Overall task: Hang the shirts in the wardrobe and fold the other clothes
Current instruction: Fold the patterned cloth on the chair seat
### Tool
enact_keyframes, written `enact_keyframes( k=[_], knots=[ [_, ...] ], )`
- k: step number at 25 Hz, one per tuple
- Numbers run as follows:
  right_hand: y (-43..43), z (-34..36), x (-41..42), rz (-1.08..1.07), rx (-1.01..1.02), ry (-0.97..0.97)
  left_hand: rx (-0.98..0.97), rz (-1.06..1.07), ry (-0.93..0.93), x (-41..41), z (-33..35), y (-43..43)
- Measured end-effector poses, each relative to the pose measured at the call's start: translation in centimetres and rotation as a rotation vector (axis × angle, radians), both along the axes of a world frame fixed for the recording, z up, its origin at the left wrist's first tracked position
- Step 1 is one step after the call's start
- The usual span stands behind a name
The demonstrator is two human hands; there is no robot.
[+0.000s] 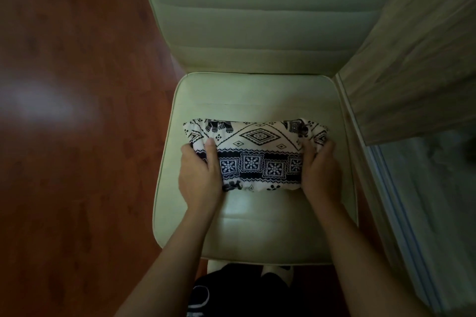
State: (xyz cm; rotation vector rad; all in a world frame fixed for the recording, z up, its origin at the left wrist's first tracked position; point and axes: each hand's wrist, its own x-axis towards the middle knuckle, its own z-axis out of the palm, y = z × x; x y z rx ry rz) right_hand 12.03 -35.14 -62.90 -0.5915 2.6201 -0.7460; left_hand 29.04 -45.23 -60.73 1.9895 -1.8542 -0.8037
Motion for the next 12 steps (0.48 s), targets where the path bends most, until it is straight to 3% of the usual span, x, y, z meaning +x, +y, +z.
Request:
enact_keyframes(
  k=[5, 9, 12],
  knots=[
    [0.9, -0.9, -1.4, -0.107, -0.011, 0.081, -0.057, 0.097, -0.052, 0.6, -0.7, -1.2],
    [0.9, 0.2, -0.9, -0.118, 0.063, 0.207, 0.039, 0.207, 0.142, 1.2, -0.4, -2.5],
    [0.3, 0.6, 0.2, 0.093, 0.0, 0.337, 0.035, 0.172, 0.2, 2.3, -0.2, -4.7]
  ],
)
